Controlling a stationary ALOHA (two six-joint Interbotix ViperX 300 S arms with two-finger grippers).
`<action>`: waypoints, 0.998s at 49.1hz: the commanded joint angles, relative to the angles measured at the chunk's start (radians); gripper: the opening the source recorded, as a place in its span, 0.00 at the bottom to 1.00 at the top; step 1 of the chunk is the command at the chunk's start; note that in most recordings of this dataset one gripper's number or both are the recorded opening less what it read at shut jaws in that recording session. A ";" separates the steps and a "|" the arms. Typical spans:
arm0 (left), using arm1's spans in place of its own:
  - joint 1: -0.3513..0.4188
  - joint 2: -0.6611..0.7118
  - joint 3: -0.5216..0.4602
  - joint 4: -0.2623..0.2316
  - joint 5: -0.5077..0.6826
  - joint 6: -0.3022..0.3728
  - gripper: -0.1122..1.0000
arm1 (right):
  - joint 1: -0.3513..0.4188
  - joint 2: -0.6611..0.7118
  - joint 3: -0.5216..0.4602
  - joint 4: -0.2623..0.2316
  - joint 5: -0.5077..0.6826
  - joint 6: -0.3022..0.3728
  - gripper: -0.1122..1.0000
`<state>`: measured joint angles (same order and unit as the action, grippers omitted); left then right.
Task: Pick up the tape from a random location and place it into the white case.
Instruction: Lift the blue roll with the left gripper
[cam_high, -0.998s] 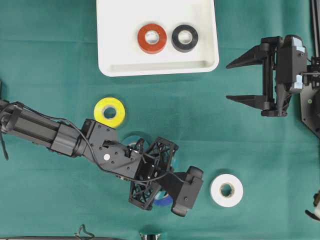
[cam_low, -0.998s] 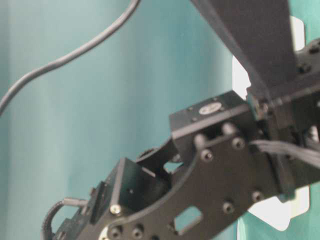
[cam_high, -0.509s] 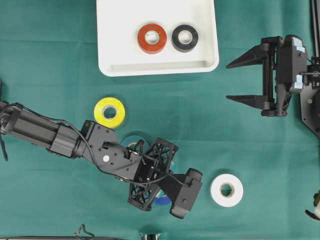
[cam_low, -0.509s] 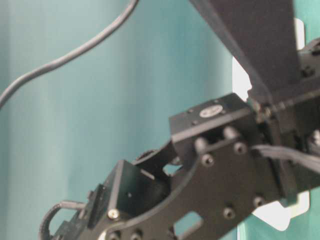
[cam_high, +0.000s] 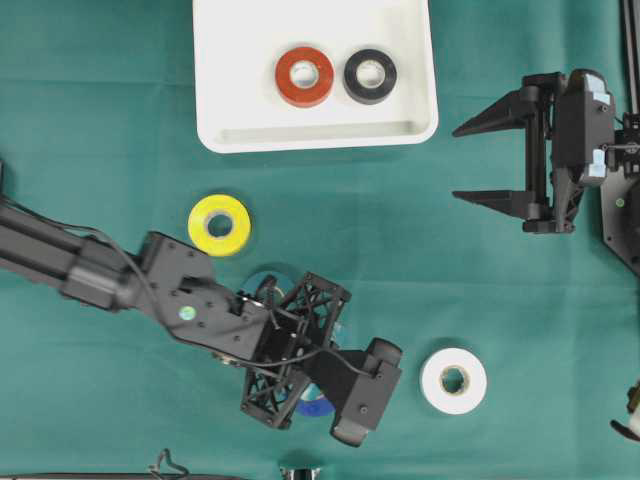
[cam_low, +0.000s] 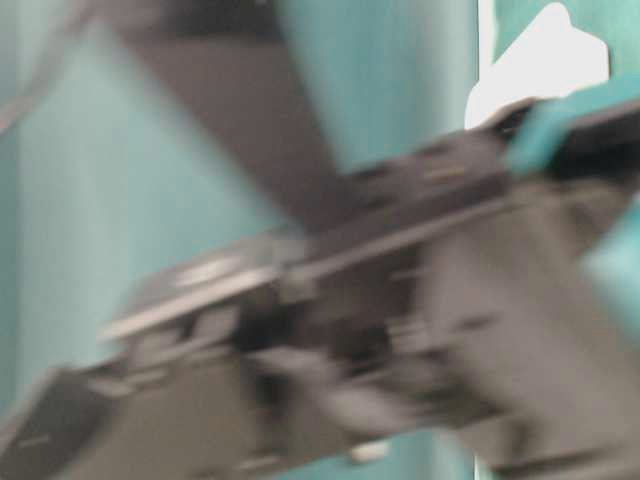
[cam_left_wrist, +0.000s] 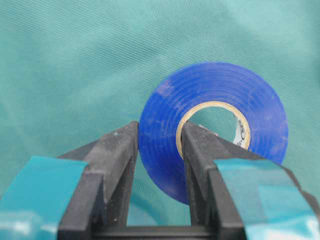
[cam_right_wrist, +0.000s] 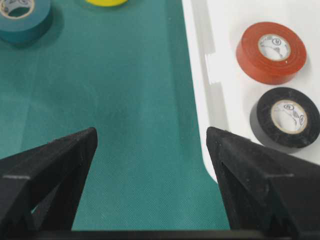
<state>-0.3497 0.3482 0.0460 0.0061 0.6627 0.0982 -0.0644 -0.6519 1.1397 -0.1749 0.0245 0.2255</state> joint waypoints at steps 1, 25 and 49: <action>-0.006 -0.084 -0.017 0.000 0.011 0.000 0.30 | -0.002 0.002 -0.023 -0.002 0.003 0.002 0.88; 0.000 -0.204 -0.058 0.003 0.135 0.002 0.30 | -0.002 0.002 -0.023 -0.002 0.006 0.002 0.88; -0.011 -0.285 -0.153 0.003 0.219 0.002 0.30 | 0.000 0.002 -0.025 -0.002 0.006 0.003 0.88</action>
<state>-0.3528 0.1120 -0.0690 0.0061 0.8759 0.0997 -0.0629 -0.6519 1.1397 -0.1749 0.0353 0.2270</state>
